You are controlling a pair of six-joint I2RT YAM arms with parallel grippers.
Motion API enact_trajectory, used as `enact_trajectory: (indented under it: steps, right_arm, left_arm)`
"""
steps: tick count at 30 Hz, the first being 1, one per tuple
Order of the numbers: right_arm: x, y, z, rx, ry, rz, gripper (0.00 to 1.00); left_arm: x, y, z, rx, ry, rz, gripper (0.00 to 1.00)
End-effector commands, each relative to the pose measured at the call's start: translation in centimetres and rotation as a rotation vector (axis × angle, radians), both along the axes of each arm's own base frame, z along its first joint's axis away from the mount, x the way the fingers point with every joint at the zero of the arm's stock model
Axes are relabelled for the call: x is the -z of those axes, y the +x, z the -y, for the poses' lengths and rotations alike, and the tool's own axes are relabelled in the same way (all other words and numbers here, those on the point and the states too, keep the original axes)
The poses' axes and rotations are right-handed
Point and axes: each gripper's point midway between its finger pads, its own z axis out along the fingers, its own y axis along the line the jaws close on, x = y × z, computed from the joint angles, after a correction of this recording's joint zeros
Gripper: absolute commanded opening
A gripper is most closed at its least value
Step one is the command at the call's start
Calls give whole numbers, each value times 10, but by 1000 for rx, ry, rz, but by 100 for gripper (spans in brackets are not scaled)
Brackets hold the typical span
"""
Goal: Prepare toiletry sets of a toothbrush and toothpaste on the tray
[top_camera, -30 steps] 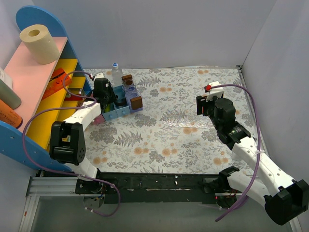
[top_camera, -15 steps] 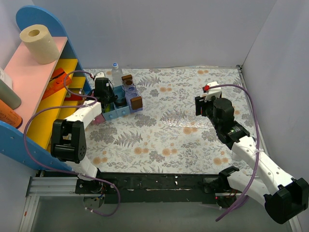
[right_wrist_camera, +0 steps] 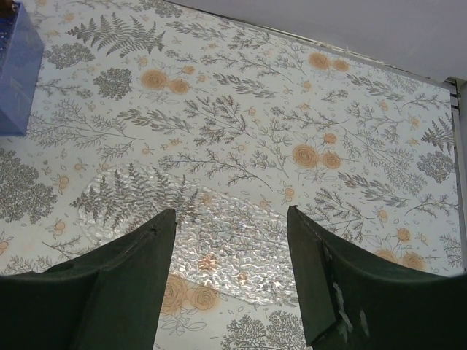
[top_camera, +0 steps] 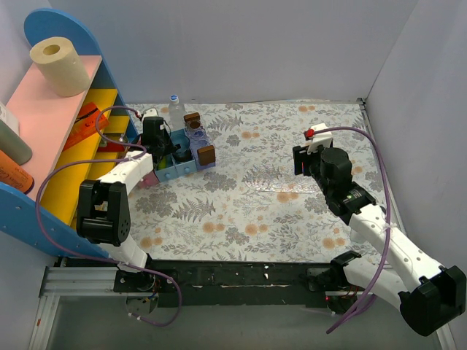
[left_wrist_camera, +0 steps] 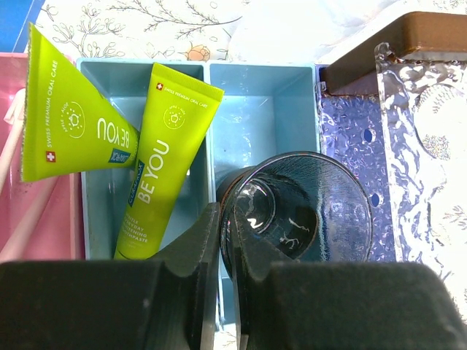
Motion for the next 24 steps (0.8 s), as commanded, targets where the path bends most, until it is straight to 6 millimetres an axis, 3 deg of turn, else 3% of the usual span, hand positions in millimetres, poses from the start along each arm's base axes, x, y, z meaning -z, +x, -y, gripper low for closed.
enact_trajectory:
  steps: [1, 24]
  right_arm:
    - [-14, 2, -6, -20, 10, 40, 69]
    - [-19, 1, -4, -2, -8, 47, 69]
  left_arm:
    - [-30, 9, 0, -7, -18, 66, 0]
    - [-86, 1, -8, -48, -27, 191, 0]
